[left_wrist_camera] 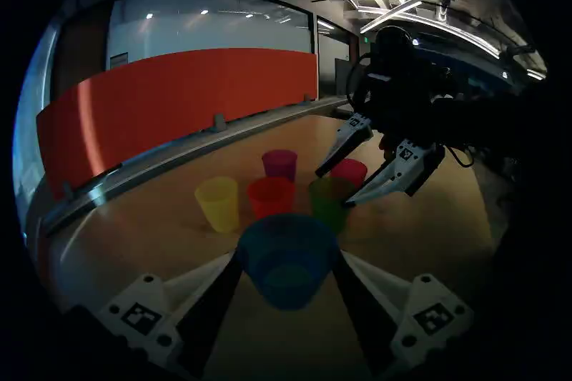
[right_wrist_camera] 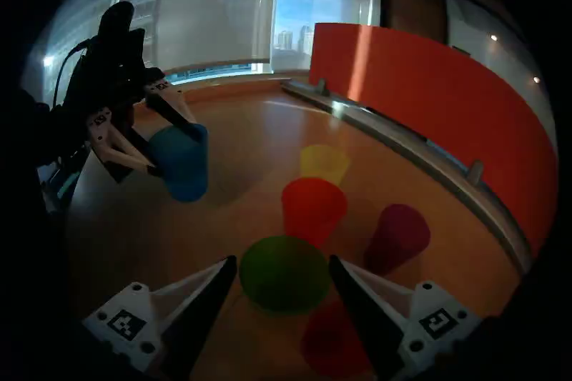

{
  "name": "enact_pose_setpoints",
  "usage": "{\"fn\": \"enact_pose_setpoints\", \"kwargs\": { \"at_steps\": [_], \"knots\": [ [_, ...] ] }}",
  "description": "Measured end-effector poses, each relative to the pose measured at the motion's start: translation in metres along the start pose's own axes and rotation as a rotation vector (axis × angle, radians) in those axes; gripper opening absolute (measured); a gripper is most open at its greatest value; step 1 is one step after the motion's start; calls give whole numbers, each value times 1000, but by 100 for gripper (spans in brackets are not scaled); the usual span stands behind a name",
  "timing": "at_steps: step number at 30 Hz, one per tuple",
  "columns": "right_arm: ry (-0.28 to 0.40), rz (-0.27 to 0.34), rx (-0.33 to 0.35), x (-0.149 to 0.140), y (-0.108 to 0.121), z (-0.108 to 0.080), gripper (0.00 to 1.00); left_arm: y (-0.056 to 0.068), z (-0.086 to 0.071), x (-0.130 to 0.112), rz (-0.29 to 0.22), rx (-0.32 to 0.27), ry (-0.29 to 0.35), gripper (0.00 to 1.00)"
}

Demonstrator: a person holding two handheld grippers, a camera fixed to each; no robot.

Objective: Pour water

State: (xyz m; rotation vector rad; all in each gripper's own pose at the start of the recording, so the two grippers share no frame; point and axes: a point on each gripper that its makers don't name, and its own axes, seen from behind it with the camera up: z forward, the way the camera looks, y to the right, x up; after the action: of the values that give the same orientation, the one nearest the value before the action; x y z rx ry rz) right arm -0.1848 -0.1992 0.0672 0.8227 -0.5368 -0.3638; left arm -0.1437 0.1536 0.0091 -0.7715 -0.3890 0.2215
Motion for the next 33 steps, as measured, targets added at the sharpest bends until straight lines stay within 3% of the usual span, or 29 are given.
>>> {"fn": "enact_pose_setpoints", "kwargs": {
  "at_steps": [33],
  "knots": [
    [-37,-24,7,-18,-2,9,100,2,4,-2,0,-8,-6,86]
  ]
}}
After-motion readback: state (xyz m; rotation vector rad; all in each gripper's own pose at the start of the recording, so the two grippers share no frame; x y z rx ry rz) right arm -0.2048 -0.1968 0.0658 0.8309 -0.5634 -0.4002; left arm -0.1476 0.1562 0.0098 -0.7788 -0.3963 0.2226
